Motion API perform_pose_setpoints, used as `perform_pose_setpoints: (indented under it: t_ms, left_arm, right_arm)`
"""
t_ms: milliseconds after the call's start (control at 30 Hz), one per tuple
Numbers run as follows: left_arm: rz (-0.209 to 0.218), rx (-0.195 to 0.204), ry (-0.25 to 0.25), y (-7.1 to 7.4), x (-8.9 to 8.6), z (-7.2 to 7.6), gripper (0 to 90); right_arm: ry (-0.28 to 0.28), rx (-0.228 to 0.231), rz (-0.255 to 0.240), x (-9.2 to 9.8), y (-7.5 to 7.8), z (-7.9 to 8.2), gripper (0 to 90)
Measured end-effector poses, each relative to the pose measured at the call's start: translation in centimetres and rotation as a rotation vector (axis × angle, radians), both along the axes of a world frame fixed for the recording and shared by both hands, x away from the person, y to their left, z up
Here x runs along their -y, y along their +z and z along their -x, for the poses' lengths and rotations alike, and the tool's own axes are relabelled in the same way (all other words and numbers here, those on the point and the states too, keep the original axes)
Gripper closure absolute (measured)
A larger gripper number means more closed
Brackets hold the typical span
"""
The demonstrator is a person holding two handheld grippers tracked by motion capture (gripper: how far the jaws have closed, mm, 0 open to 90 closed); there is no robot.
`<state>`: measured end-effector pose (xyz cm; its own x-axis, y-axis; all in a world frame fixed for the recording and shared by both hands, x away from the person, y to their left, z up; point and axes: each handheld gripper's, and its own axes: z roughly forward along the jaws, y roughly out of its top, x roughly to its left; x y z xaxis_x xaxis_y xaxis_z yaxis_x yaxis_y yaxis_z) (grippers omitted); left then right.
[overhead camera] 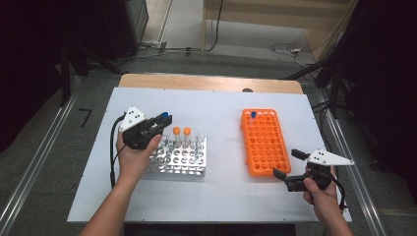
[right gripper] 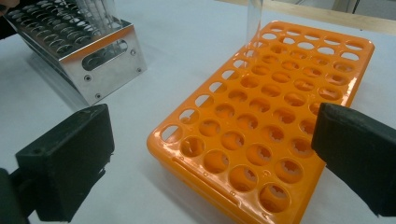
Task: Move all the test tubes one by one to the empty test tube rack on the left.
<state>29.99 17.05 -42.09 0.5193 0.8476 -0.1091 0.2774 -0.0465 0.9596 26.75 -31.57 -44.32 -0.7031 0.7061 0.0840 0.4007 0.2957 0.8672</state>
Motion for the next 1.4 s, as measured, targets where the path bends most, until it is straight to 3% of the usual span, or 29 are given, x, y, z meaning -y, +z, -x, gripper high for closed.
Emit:
perform_pose_setpoints:
  t_ms: [400,633,767,900,1000,1133,1233,1400]
  left_arm:
    - [-0.035,-0.070,0.008,-1.2,0.3,-0.1,75.7]
    - [-0.021,-0.100,-0.016,-1.2,0.3,0.0,71.8]
    - [0.001,-0.108,-0.007,-1.1,0.2,0.3,61.4]
    - [0.040,-0.102,0.003,-0.9,-0.2,0.8,40.5]
    - [0.060,-0.081,-0.041,-0.7,-0.5,1.4,25.4]
    - [0.053,-0.055,-0.085,-0.5,-0.2,2.6,8.9]
    - [0.056,-0.038,-0.118,-0.2,0.0,3.6,0.9]
    - [0.066,-0.031,-0.143,0.1,0.5,5.0,0.0]
  right_arm:
    - [0.002,0.006,0.005,-0.2,-0.1,0.0,0.0]
    - [0.004,0.004,0.006,-0.3,-0.1,0.0,0.0]
    - [0.005,0.003,0.001,-0.3,-0.1,0.0,0.0]
    - [0.006,-0.003,-0.006,-0.2,-0.1,-0.1,0.0]
    - [0.006,-0.006,-0.005,-0.4,-0.2,-0.2,0.0]
    - [0.002,-0.009,-0.003,-0.8,-0.2,-0.6,0.0]
    - [0.000,-0.012,-0.008,-1.1,-0.1,-0.9,0.0]
    - [-0.005,-0.024,-0.031,-1.6,0.2,-1.9,0.0]
